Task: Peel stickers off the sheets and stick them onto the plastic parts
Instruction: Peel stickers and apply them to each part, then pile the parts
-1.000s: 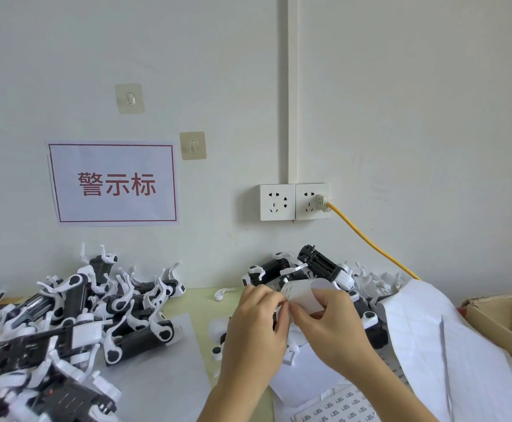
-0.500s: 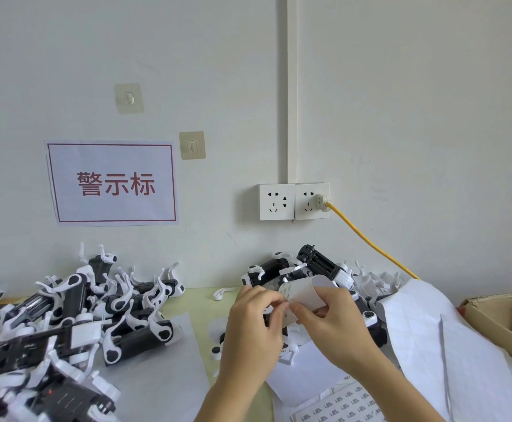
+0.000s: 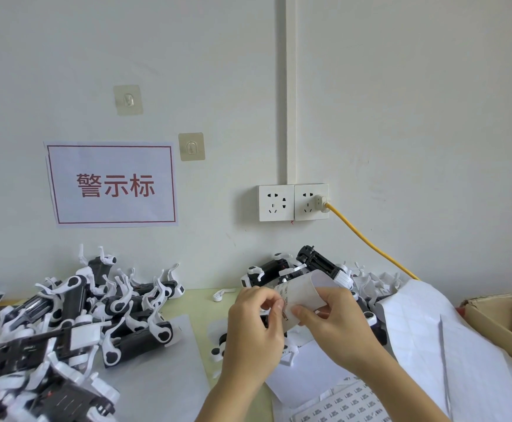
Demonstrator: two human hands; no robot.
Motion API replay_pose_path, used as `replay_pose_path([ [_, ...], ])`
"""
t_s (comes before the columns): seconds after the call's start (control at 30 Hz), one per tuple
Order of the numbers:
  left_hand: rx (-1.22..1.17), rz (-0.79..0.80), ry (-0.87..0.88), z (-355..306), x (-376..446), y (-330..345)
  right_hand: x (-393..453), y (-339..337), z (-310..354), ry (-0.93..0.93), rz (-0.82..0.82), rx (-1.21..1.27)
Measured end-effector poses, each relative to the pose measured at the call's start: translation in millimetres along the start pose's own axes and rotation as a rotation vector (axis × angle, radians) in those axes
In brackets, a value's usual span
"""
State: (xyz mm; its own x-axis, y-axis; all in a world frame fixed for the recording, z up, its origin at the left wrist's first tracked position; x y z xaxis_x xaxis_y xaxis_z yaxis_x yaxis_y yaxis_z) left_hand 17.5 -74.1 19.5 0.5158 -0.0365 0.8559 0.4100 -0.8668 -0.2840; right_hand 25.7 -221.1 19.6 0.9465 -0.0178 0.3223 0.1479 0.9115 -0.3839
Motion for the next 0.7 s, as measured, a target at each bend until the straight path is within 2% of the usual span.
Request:
replay_pose_path([
  [0.2,0.01,-0.021,0.034,-2.8,-0.6,-0.9,-2.3,0.0,3.9,-0.009,0.058,0.086],
  [0.43,0.08,0.003,0.125,-6.3,1.1,-0.7,-1.2,-0.1,3.8,-0.048,-0.012,-0.025],
  [0.7,0.1,0.017,0.151,-8.8,1.8,-0.8,-1.4,-1.8,4.5,-0.041,-0.011,-0.041],
])
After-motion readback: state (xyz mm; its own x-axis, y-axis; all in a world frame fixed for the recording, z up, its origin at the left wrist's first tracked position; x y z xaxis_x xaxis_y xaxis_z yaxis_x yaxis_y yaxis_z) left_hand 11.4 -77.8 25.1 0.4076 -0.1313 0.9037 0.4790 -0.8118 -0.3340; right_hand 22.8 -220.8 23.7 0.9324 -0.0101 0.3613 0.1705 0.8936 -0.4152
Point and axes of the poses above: each hand's wrist, its own x-axis towards the middle knuckle, its own y-axis out of the palm, z = x × y, the point moved 5 cm from there along x, towards the middle knuckle, and after that the axes turned 11 degrees about y, right-handed, at the moved point
